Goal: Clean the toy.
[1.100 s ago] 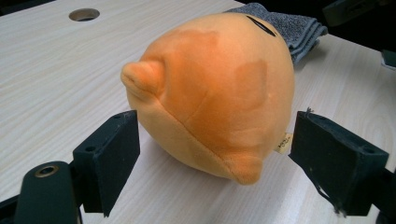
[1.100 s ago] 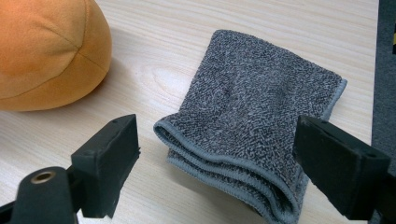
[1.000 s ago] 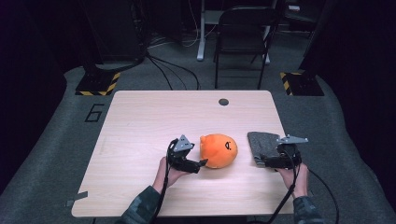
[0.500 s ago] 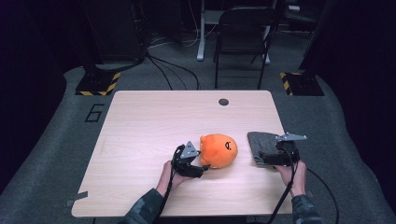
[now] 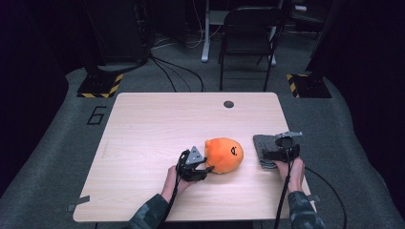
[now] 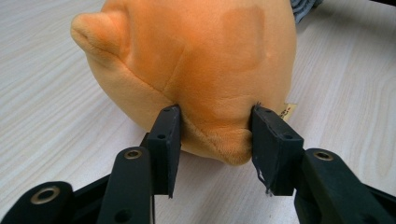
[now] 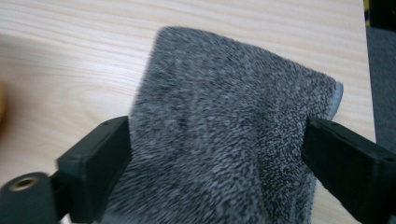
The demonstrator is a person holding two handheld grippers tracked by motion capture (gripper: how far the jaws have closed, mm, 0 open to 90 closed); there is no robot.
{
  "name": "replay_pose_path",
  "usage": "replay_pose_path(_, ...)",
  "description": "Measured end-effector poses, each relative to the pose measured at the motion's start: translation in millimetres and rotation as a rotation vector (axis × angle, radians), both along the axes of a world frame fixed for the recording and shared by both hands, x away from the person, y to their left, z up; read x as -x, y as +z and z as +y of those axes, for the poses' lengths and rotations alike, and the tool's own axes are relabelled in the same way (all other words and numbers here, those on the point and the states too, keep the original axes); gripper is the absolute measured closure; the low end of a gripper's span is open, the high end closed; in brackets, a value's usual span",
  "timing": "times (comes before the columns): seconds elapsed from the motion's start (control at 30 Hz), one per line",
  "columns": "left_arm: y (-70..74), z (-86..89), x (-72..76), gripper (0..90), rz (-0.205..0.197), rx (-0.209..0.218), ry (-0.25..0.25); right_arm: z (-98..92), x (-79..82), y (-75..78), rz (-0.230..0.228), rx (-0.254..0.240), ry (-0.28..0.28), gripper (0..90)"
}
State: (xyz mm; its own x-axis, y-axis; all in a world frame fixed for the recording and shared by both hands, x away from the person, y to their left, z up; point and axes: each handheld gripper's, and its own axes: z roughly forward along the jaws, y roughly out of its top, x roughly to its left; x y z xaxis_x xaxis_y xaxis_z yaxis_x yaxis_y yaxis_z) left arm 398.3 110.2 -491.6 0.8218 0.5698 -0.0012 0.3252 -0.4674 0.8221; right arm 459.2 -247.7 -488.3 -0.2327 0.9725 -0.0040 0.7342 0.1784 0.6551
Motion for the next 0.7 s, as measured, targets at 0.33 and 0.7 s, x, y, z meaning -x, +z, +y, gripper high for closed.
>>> replay_pose_path(0.33,-1.0,-0.7,-0.5,64.1,-0.002,0.012,0.016,-0.4,-13.4,-18.9,0.050,-0.003,-0.027,13.2)
replay_pose_path(0.7,-0.7,-2.1,-1.0,67.4,-0.002,0.027,0.022,-0.7,-6.7,-17.5,0.025,-0.027,0.026,67.5)
